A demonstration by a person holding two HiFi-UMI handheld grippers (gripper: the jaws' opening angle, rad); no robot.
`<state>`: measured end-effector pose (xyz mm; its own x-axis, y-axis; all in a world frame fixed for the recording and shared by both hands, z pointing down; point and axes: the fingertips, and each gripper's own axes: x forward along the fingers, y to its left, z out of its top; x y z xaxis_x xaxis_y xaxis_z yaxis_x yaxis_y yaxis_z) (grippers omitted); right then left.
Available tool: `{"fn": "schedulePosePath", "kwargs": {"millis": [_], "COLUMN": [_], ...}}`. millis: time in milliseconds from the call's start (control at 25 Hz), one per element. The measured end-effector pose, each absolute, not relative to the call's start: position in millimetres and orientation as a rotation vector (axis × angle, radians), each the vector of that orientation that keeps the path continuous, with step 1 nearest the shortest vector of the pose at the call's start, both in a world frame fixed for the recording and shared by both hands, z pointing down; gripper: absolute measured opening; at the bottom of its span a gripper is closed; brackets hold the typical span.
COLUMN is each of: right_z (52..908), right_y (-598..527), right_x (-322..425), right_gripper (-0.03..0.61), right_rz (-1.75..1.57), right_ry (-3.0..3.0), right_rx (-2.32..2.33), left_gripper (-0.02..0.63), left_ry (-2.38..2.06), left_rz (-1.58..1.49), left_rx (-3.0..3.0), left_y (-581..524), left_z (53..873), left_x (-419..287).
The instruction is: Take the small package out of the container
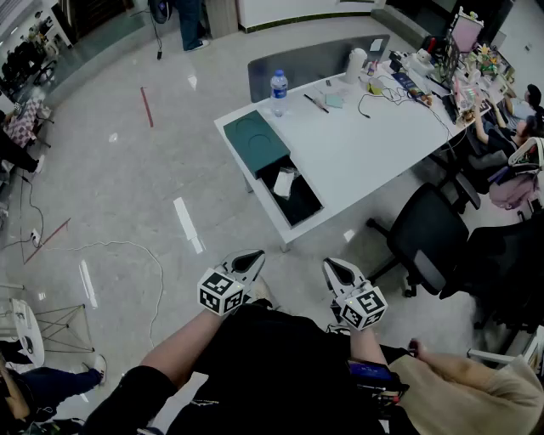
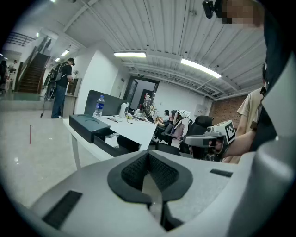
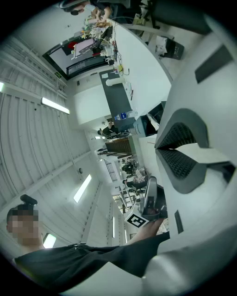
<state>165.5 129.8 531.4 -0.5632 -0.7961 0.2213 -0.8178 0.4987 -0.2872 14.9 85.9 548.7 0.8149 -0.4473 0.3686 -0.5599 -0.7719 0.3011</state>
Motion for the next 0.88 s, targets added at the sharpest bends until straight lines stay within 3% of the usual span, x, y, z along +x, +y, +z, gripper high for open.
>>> {"fn": "schedulePosePath", "kwargs": {"millis": [880], "right_z": [550], "right_y": [222], "right_x": [139], "right_gripper": [0.026], "right_rz": [0.599], "right_ry": [-2.709], "right_rx": [1.34], "left_gripper": [0.009], "left_ry": [-0.923], "left_rz": [0.396], "left_rx": [2.529], "left_y": [191], "left_z": [556], "left_x": [-35]}}
